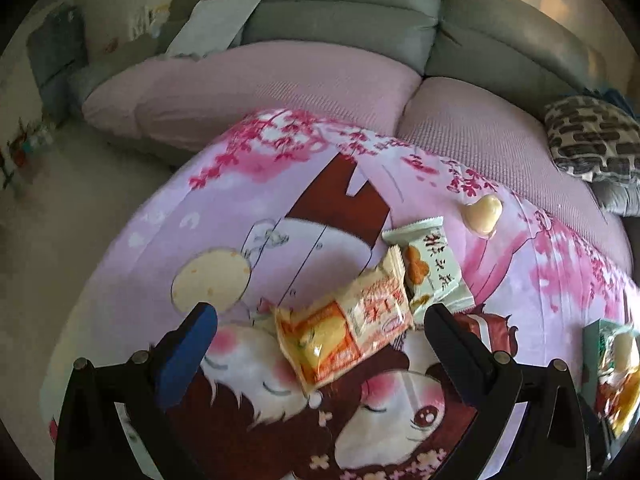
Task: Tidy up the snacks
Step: 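Grasp the red box pack with the right tool while the left tool grasps the cream swiss-roll bag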
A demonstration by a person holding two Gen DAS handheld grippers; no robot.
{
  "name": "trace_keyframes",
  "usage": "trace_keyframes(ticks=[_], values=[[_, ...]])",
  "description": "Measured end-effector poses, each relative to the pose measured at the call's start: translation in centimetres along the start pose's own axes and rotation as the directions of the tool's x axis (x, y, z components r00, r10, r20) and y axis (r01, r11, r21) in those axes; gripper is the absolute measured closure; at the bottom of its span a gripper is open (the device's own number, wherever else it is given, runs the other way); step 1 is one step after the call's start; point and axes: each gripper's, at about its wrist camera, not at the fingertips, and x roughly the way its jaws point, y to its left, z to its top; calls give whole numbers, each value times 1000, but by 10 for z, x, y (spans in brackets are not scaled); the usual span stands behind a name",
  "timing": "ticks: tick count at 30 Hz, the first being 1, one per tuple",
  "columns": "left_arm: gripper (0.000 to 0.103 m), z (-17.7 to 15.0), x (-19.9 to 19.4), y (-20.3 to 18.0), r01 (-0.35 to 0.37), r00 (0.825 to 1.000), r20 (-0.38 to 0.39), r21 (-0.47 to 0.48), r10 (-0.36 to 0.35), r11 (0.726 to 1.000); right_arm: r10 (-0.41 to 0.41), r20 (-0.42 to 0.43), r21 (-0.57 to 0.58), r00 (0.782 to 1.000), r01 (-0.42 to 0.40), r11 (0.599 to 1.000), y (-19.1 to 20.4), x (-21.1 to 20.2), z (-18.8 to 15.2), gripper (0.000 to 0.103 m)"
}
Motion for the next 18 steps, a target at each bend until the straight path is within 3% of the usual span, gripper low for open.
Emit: trace_keyframes(ticks=[4, 9, 18], values=[[0, 3, 5, -10, 16, 1000, 18, 78, -18, 997, -15, -14, -44, 1000, 15, 999, 15, 15, 6, 0], [0, 0, 21, -26, -37, 999, -5, 207, 39, 978, -20, -30, -108, 999, 17, 994, 35, 34, 14, 0], [0, -3, 39, -32, -58, 997, -39, 258, 71, 964, -62, -86, -185, 994, 45, 982, 51, 63, 18, 0]])
